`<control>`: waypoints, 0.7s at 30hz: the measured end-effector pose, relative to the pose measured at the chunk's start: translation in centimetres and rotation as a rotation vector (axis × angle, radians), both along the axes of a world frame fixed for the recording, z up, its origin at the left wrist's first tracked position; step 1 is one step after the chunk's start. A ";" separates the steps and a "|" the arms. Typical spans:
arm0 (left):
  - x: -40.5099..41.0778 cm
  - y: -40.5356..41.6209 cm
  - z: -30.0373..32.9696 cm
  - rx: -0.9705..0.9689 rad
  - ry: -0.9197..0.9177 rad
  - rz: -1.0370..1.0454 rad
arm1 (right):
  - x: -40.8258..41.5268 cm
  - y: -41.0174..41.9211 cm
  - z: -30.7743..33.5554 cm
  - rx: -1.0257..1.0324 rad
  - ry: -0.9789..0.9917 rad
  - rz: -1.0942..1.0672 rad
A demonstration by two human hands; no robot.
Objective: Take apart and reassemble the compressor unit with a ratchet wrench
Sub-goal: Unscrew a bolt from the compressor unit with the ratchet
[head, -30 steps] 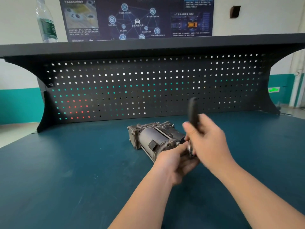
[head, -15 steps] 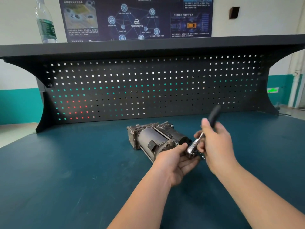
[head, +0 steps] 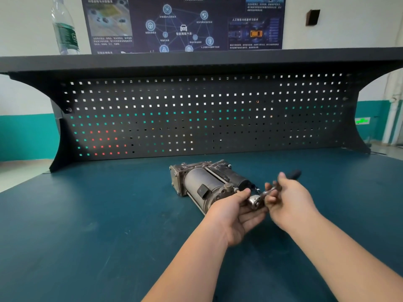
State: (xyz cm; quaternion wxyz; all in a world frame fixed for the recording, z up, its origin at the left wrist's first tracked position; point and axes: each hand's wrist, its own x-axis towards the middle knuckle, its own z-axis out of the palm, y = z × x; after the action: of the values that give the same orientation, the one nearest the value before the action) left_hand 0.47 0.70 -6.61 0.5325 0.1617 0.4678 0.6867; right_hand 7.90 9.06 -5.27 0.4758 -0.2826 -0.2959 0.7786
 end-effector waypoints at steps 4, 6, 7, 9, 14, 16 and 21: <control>0.1 -0.1 0.2 0.012 0.002 0.025 | 0.3 -2.2 0.6 1.054 -0.418 -0.232; 0.0 -0.2 0.1 0.016 0.007 0.037 | 0.2 -3.1 0.1 1.376 -0.580 -0.252; -0.1 -0.1 0.0 0.019 0.005 0.046 | 0.0 -3.4 -0.2 1.415 -0.602 -0.261; -0.2 -0.1 -0.1 0.032 -0.008 0.058 | -0.3 -3.5 -0.1 1.275 -0.538 -0.258; 0.0 0.2 0.1 0.045 -0.045 0.048 | 0.1 -0.6 0.5 0.137 -0.047 -0.048; 0.2 0.3 0.0 0.038 -0.045 0.044 | 0.0 -0.2 0.1 -0.050 0.028 -0.021; 0.0 0.2 0.0 0.032 -0.049 0.035 | 0.2 -2.0 0.2 1.089 -0.457 -0.284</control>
State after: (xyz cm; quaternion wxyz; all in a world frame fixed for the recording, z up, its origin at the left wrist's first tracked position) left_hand 0.44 0.90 -6.59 0.5290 0.1453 0.4464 0.7070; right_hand 8.13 7.07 -5.06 0.5758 -0.1953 -0.7057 0.3637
